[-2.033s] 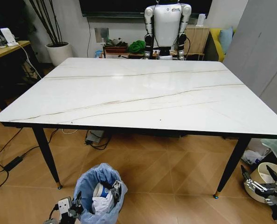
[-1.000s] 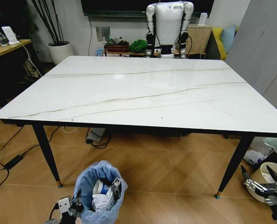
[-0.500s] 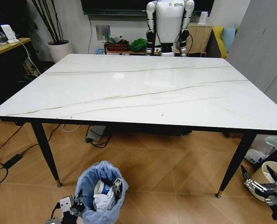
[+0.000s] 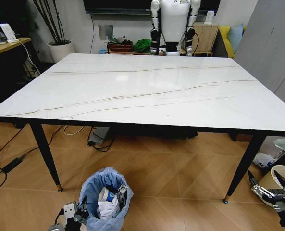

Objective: Pick up the trash bin and place the trash from the table into it.

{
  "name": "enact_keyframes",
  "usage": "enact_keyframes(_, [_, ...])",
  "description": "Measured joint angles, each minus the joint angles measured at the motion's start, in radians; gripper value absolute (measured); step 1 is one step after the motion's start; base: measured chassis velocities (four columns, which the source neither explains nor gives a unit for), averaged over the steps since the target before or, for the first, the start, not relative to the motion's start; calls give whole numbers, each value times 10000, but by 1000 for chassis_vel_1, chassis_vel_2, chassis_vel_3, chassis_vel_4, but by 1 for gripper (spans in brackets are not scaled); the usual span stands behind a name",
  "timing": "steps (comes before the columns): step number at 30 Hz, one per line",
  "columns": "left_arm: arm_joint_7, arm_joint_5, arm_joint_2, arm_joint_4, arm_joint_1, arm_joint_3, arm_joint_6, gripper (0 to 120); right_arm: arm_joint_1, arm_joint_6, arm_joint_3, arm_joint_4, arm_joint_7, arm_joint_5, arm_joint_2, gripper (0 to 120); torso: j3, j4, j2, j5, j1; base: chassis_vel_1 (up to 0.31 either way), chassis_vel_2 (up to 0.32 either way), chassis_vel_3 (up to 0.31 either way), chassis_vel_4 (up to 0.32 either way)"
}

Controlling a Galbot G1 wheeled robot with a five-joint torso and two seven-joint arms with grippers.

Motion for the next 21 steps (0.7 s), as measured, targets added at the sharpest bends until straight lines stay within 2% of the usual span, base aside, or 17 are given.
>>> enact_keyframes(21, [-2, 49, -76, 284, -237, 212, 10, 0, 0, 0, 0, 0, 0, 0, 0, 100, -373, 0, -607, 0, -236, 0, 0, 0, 0])
